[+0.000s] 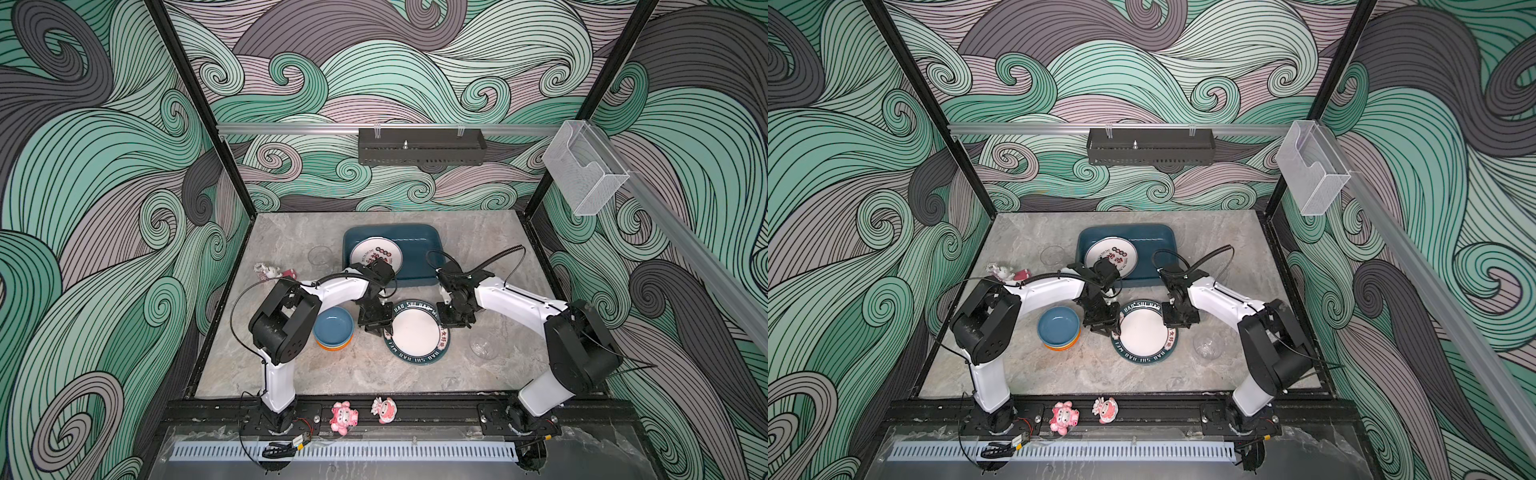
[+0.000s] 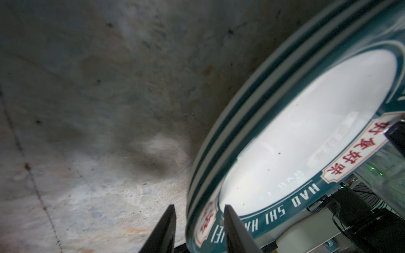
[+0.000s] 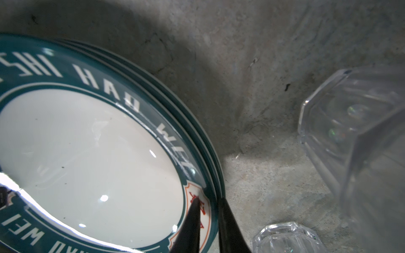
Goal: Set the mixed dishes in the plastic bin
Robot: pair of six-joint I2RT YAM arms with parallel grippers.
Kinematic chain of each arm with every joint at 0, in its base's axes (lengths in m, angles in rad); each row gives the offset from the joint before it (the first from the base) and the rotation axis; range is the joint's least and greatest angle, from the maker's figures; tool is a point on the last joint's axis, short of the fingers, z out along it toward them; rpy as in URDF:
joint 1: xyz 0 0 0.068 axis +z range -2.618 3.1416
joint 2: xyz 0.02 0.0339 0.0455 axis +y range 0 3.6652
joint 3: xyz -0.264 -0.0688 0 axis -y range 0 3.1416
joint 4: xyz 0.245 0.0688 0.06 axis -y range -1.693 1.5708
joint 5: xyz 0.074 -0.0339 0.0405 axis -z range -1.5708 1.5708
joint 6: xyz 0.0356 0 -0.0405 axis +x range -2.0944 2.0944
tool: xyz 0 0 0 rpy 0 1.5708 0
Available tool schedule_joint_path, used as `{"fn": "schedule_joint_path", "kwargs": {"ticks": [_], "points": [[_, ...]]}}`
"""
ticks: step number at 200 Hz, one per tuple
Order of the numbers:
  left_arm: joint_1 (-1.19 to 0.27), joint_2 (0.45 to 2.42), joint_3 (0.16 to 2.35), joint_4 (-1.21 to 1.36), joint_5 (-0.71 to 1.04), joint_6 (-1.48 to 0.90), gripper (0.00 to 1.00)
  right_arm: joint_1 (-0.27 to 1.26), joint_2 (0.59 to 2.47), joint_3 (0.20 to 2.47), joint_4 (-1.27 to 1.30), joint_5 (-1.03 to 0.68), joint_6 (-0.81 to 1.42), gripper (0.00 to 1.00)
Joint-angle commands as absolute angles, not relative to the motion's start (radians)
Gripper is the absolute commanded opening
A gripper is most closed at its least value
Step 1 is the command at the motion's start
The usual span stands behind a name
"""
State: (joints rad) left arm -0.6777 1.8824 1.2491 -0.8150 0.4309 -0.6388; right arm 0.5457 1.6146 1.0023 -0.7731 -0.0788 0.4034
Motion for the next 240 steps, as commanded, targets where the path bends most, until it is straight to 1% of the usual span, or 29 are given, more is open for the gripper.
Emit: {"fn": "schedule_joint_path", "kwargs": {"ticks": [1,41,94,111,148,179,223,240], "points": [[-0.684,1.892,1.264,-0.822,0.440,-0.634,0.40,0.559,1.639,0.997,-0.771,-0.091,0.409,0.16],[-0.684,1.889,1.263,-0.822,0.440,-0.634,0.40,0.563,1.650,1.004,-0.771,-0.098,0.405,0.09],[-0.684,1.884,1.263,-0.826,0.439,-0.630,0.40,0.571,1.663,1.017,-0.776,-0.100,0.403,0.06],[-0.684,1.884,1.264,-0.827,0.437,-0.629,0.38,0.572,1.668,1.021,-0.775,-0.102,0.403,0.05],[-0.684,1.879,1.264,-0.833,0.433,-0.628,0.38,0.574,1.683,1.022,-0.767,-0.124,0.403,0.07],[-0.684,1.870,1.263,-0.839,0.423,-0.627,0.39,0.573,1.690,1.019,-0.756,-0.140,0.409,0.12],[-0.684,1.854,1.252,-0.841,0.415,-0.633,0.39,0.573,1.690,1.007,-0.735,-0.167,0.414,0.14],[-0.684,1.846,1.247,-0.845,0.407,-0.634,0.41,0.573,1.691,1.003,-0.734,-0.169,0.415,0.16]]}}
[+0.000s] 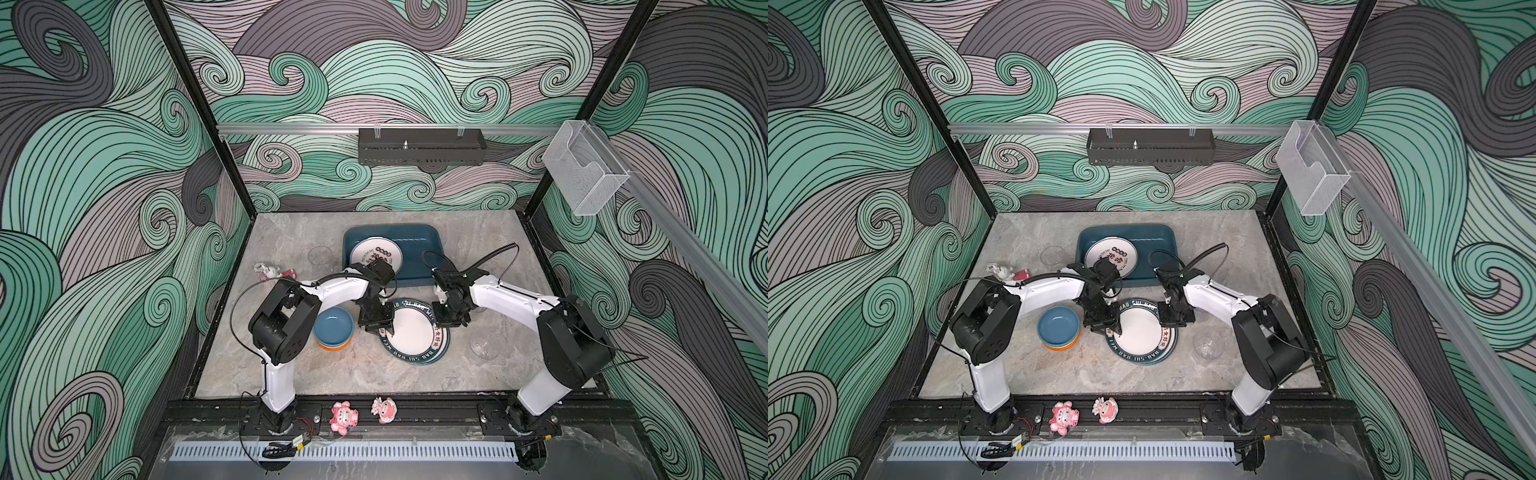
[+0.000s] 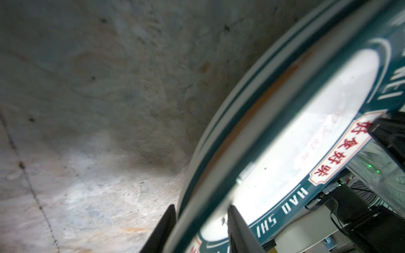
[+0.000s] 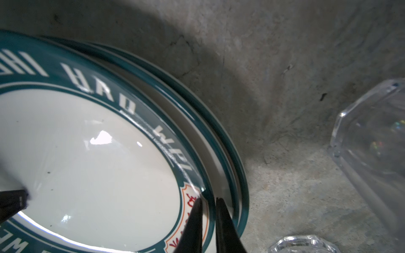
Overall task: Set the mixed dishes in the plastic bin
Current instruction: 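Grip the green-rimmed plate rims from opposite sides with both grippers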
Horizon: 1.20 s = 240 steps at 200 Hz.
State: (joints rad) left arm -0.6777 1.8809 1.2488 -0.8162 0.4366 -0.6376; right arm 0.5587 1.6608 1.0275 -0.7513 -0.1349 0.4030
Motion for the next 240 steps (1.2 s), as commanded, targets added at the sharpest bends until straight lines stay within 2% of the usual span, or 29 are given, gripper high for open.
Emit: {"fn": "schedule_joint_path", "kwargs": {"ticks": [1,74,179,222,240], "points": [[-0.684,1.845,1.247,-0.844,0.407,-0.634,0.42,0.573,1.692,1.003,-0.735,-0.171,0.414,0.16],[-0.684,1.817,1.227,-0.848,0.393,-0.641,0.39,0.573,1.701,0.997,-0.719,-0.184,0.418,0.09],[-0.683,1.799,1.224,-0.850,0.397,-0.640,0.08,0.573,1.694,0.996,-0.720,-0.176,0.421,0.09],[-0.681,1.784,1.229,-0.854,0.403,-0.636,0.00,0.571,1.659,0.999,-0.726,-0.166,0.424,0.12],[-0.680,1.768,1.230,-0.853,0.408,-0.635,0.00,0.571,1.634,1.007,-0.737,-0.159,0.424,0.14]]}}
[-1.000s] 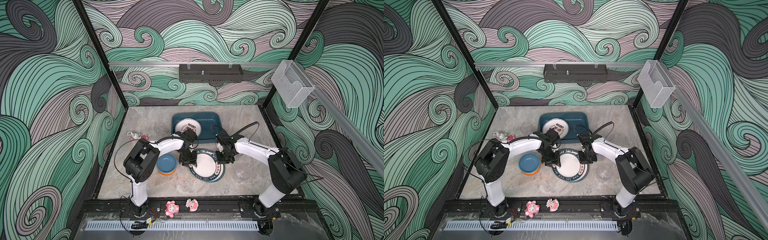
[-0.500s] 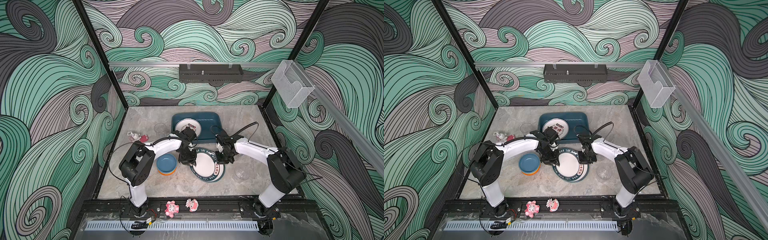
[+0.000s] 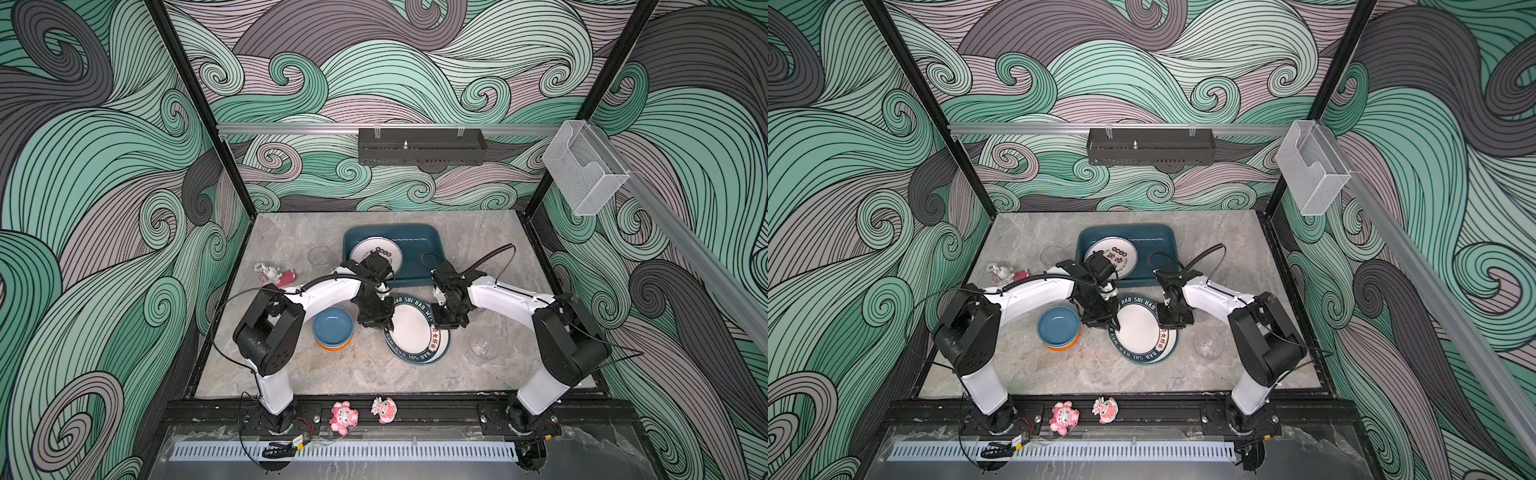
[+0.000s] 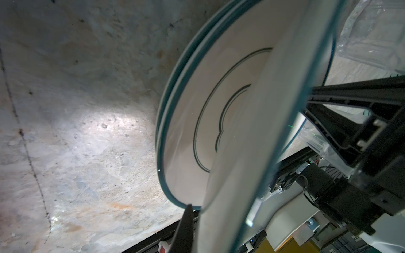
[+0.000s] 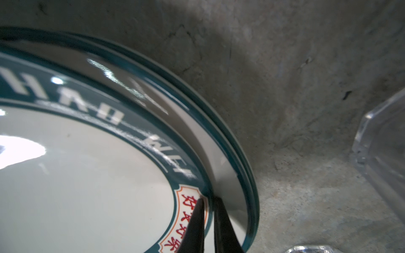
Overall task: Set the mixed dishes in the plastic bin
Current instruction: 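Grip the green-rimmed plate rims from opposite sides with both grippers, then lift the green-rimmed plates off the cloud-print plate with both grippers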
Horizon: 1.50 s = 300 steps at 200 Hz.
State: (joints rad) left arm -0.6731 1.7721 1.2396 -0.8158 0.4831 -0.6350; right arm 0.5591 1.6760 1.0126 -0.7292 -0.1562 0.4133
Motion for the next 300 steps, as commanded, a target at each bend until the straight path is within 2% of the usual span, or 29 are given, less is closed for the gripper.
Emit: {"fn": "schedule_joint_path", "kwargs": {"ticks": [1,59,116,180,264,300], "points": [[-0.679,1.767,1.230,-0.853,0.408,-0.636,0.00,0.571,1.632,1.008,-0.738,-0.158,0.424,0.14],[-0.667,1.708,1.230,-0.848,0.425,-0.642,0.00,0.559,1.524,1.024,-0.759,-0.149,0.428,0.17],[-0.647,1.622,1.226,-0.831,0.456,-0.664,0.00,0.541,1.405,1.060,-0.805,-0.163,0.434,0.28],[-0.600,1.512,1.230,-0.824,0.481,-0.685,0.00,0.489,1.306,1.083,-0.801,-0.250,0.442,0.36],[-0.525,1.360,1.224,-0.728,0.578,-0.746,0.00,0.378,1.229,0.983,-0.535,-0.552,0.594,0.48],[-0.505,1.310,1.193,-0.626,0.630,-0.795,0.00,0.342,1.218,0.945,-0.424,-0.631,0.661,0.49]]}}
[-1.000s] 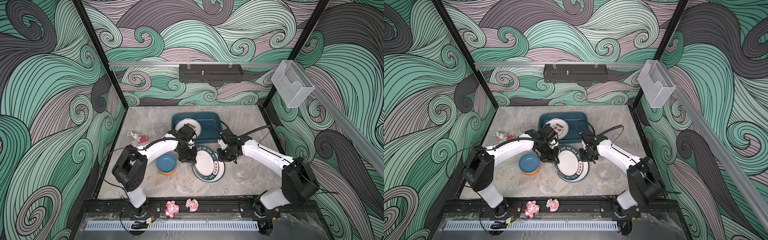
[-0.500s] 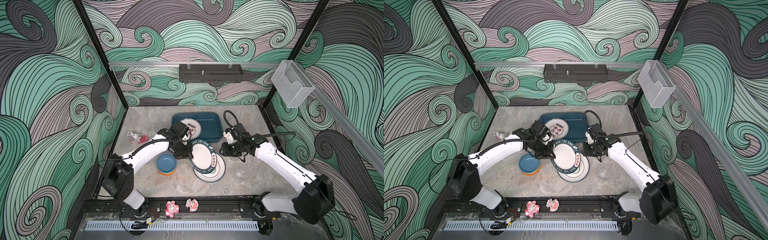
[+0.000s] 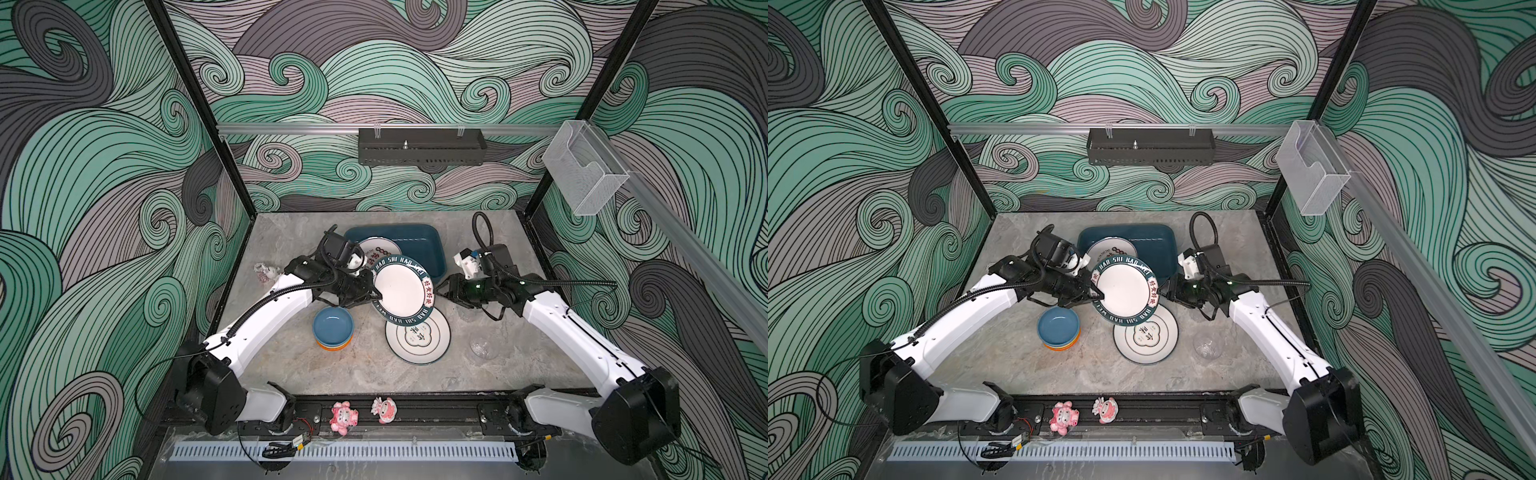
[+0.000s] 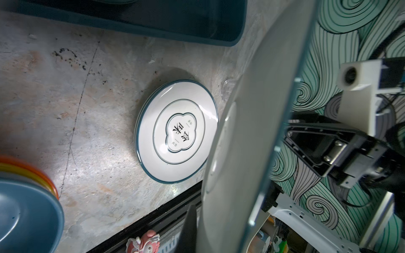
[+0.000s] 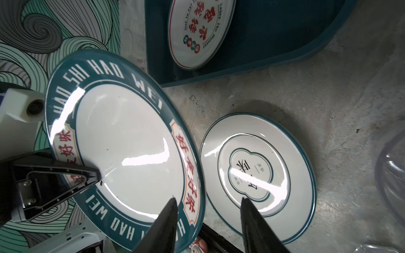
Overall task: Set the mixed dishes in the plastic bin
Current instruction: 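Lift the green-rimmed plates off the cloud-print plate with both grippers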
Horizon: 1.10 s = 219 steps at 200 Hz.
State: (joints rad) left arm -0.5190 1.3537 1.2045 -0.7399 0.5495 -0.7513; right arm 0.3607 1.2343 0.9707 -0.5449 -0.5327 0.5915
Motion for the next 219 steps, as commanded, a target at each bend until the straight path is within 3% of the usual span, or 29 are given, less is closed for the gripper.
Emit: {"fn": "schedule_joint_path", "kwargs": {"ticks": [1,39,82,160,193,219], "points": [[-0.505,1.308,1.192,-0.624,0.632,-0.797,0.00,0.341,1.217,0.942,-0.417,-0.633,0.663,0.49],[-0.500,1.289,1.175,-0.553,0.674,-0.831,0.00,0.328,1.212,0.879,-0.211,-0.735,0.760,0.48],[-0.494,1.276,1.136,-0.466,0.717,-0.882,0.00,0.322,1.208,0.836,-0.032,-0.813,0.860,0.40],[-0.477,1.268,1.106,-0.416,0.735,-0.917,0.00,0.321,1.195,0.818,0.025,-0.831,0.887,0.10],[-0.463,1.257,1.099,-0.423,0.730,-0.917,0.15,0.318,1.195,0.825,0.038,-0.829,0.890,0.00],[-0.445,1.242,1.088,-0.425,0.724,-0.919,0.23,0.313,1.198,0.838,0.044,-0.823,0.890,0.00]]}}
